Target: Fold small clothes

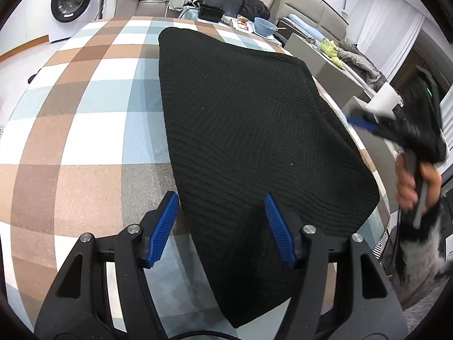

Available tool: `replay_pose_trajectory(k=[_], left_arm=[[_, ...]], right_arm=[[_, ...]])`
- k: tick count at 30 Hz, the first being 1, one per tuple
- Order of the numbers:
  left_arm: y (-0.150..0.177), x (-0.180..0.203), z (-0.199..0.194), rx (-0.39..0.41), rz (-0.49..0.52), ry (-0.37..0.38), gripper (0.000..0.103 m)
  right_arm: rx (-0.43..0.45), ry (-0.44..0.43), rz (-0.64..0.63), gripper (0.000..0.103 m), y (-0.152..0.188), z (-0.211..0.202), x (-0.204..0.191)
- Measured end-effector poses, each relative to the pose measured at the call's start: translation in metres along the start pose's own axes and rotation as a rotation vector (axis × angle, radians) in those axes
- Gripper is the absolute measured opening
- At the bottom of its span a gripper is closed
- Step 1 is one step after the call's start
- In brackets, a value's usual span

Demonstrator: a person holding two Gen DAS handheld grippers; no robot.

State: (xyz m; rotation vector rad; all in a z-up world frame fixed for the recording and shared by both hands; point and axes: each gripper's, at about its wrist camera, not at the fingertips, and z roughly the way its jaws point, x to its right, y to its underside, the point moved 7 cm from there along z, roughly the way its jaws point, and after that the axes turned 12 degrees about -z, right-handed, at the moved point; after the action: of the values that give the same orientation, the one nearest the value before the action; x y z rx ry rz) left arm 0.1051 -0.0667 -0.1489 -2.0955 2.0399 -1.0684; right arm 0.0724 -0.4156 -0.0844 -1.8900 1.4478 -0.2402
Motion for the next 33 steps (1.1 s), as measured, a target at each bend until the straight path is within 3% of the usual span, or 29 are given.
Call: replay_pose_trajectory(k=[4, 8, 13, 15, 17, 20, 26, 33], left_arm=[[0.002, 0.003, 0.001, -0.007, 0.007, 0.014, 0.061], [0.004, 0.006, -0.001, -0.007, 0.021, 0.011, 0.061], [0.013, 0.009, 0.002, -0.025, 0.081, -0.022, 0.061], [0.016, 0.007, 0.004, -0.027, 0.092, -0.031, 0.058], [0.016, 0.006, 0.004, -0.01, 0.102, -0.038, 0.042], [0.012, 0.006, 0.002, 0.001, 0.119, -0.045, 0.027], [-0.011, 0.005, 0.011, 0.013, 0.143, -0.092, 0.025], [-0.072, -0.004, 0.043, 0.004, 0.145, -0.15, 0.025]], right_arm=[[-0.019, -0.042, -0.004, 0.061, 0.038, -0.013, -0.024], [-0.055, -0.018, 0.0, 0.061, 0.068, -0.011, -0.035], [-0.057, 0.012, -0.031, 0.06, 0.079, -0.004, -0.04], [-0.054, 0.031, -0.042, 0.052, 0.079, -0.002, -0.04], [-0.053, 0.023, -0.059, 0.038, 0.081, 0.0, -0.043], [-0.051, 0.008, -0.05, 0.029, 0.081, 0.005, -0.045], [-0.065, 0.004, -0.041, 0.028, 0.067, 0.022, -0.045], [-0.075, 0.051, -0.05, 0.029, 0.027, 0.056, -0.037]])
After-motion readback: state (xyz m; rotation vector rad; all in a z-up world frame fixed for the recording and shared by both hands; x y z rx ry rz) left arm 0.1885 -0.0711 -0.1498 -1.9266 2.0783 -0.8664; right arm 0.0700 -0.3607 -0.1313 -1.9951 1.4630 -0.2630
